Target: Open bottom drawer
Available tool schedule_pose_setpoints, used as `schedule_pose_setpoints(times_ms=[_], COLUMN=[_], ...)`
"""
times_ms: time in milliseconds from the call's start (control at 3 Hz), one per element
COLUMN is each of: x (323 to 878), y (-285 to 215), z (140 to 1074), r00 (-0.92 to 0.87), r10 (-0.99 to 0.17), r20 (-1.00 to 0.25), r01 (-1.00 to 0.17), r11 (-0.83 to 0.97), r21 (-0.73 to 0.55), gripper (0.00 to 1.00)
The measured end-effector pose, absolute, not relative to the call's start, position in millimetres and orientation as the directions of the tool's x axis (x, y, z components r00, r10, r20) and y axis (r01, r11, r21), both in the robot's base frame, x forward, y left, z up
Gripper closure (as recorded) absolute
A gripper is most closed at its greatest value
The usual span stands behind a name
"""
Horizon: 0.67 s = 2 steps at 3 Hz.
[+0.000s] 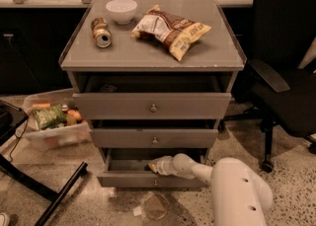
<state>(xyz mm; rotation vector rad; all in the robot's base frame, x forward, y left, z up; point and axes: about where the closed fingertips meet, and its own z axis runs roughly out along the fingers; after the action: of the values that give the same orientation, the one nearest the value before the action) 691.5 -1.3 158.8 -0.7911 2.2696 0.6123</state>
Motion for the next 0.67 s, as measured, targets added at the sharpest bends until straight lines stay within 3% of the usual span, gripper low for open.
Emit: schedule_pose_setpoints(times_ms=[667], x=[686], y=[-29], z=[155], r00=[-0.571], r10=[-0.561], r20=[-0.599], r01=[-0.753], r11=[0.649], r21=[0.109], gripper=[1.00])
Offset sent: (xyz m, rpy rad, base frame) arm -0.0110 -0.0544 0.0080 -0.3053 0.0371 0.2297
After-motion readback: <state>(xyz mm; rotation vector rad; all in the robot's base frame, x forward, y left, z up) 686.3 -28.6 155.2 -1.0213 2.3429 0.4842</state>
